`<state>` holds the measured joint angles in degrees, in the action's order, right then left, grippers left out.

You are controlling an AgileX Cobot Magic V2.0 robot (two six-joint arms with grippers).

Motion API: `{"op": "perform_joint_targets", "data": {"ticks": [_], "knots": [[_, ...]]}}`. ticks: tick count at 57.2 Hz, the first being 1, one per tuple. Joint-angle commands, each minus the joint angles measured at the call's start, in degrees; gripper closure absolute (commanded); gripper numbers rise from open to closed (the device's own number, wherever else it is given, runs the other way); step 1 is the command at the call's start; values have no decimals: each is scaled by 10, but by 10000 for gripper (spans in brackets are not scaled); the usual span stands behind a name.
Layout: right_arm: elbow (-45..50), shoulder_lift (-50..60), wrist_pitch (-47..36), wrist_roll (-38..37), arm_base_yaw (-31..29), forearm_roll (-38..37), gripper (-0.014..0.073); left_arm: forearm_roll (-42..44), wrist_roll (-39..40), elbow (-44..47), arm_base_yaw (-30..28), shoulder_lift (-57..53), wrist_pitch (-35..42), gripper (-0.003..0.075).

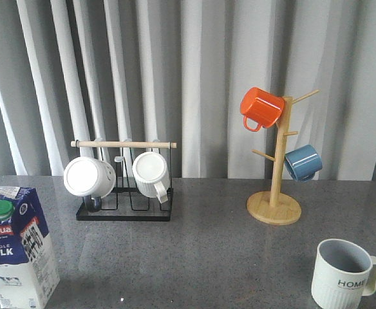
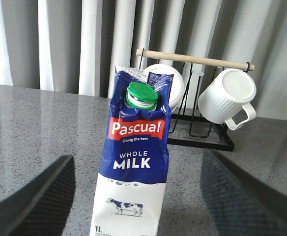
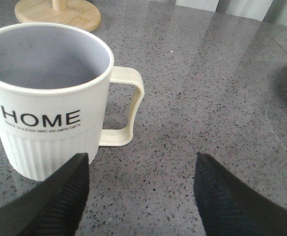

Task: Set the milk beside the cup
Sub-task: 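Grasp the white HOME mug by its handle with the right gripper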

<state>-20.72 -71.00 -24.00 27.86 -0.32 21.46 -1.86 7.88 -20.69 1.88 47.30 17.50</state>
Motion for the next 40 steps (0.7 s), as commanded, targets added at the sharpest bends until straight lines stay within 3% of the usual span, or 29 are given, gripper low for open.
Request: {"op": "perform_joint_targets", "data": {"ticks": [1,7,16,21,27,40], "knots": [[-18,3,-57,-2,0,-31,139,-4,6,-20,-2,-1,45,197],[-18,-13,-67,-49,0,-99,139,-4,6,-20,-2,-1,45,197],[-18,-37,-93,-245,-54,-235,139,-4,6,-20,-2,-1,45,197],[-18,-38,-110,-315,-86,-292,139,-4,6,-20,-2,-1,45,197],[-18,-38,-128,-331,-109,-333,139,-4,6,-20,-2,-1,45,197],[-18,-79,-172,-330,-109,-340,139,-4,6,-20,-2,-1,45,197]]}}
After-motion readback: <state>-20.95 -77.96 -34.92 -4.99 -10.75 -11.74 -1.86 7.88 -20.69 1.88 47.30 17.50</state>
